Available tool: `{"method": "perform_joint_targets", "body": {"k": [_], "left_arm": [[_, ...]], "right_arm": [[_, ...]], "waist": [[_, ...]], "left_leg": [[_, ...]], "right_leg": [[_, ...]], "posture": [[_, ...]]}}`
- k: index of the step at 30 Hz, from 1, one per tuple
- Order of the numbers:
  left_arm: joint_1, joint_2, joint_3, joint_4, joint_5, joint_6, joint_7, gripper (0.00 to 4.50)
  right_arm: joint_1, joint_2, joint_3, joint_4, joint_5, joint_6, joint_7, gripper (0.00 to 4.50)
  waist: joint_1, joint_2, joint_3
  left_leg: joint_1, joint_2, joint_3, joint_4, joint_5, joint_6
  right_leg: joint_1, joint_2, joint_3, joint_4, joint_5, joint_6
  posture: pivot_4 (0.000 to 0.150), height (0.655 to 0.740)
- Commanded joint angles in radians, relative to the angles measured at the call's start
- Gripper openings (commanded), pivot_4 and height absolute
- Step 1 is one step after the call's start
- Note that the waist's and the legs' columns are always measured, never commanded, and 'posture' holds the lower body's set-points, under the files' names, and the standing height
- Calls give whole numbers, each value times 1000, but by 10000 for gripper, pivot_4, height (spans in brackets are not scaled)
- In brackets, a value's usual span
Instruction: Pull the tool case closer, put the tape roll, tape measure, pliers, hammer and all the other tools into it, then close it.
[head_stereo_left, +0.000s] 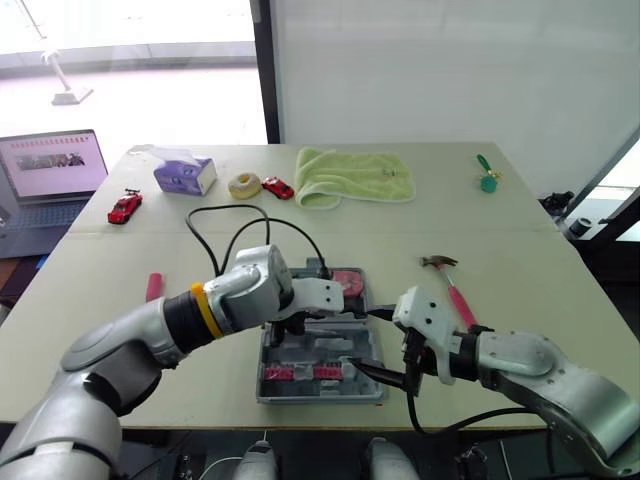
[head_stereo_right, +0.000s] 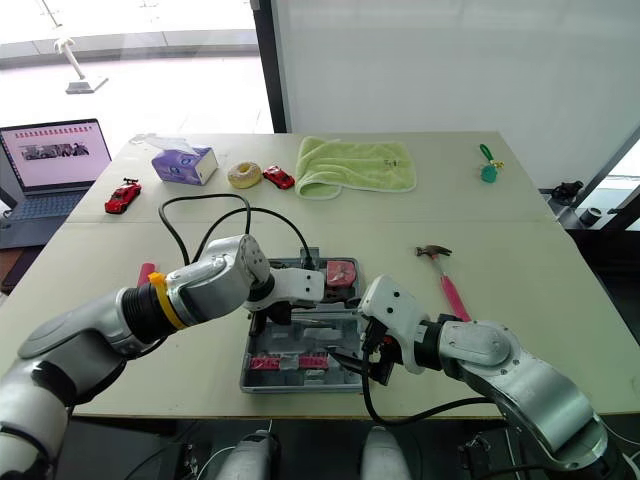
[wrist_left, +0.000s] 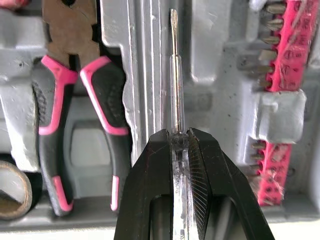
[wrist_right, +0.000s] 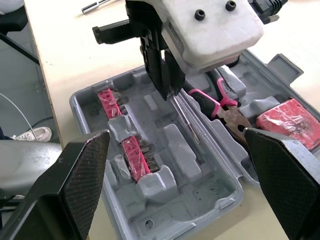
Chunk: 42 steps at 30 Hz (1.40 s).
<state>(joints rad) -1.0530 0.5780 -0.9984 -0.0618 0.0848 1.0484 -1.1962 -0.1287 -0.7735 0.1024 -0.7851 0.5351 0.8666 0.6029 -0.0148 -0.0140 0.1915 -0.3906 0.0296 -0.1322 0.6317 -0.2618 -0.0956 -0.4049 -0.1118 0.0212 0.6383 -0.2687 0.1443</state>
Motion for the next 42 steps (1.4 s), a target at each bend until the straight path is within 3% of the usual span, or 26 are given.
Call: {"method": "perform_joint_targets", "body": {"k": [1, 16, 40, 42], "left_arm": [[1, -7, -1, -7, 18, -10, 2, 185], [15, 8, 1, -16, 33, -23, -4, 185], [15, -65, 10, 2, 44, -33, 14, 185], [13, -64, 10, 1, 49, -43, 16, 10112]], "right_arm": [[-3, 3, -16, -51, 12, -4, -3, 45000], [4, 2, -19, -57, 14, 0, -6, 45000], [16, 1, -21, -74, 23, 21, -25, 45000], [16, -1, -21, -73, 24, 20, -26, 45000]], "waist": [[0, 0, 0], [0, 0, 0], [0, 0, 0], [0, 0, 0]], "left_leg": [[0, 0, 0, 0, 0, 0], [0, 0, 0, 0, 0, 0], [0, 0, 0, 0, 0, 0], [0, 0, 0, 0, 0, 0]], "right_leg": [[0, 0, 0, 0, 0, 0], [0, 0, 0, 0, 0, 0], [0, 0, 0, 0, 0, 0], [0, 0, 0, 0, 0, 0]], "posture": [[1500, 7400], [1500, 7400], [1500, 7400], [1500, 7400]]}}
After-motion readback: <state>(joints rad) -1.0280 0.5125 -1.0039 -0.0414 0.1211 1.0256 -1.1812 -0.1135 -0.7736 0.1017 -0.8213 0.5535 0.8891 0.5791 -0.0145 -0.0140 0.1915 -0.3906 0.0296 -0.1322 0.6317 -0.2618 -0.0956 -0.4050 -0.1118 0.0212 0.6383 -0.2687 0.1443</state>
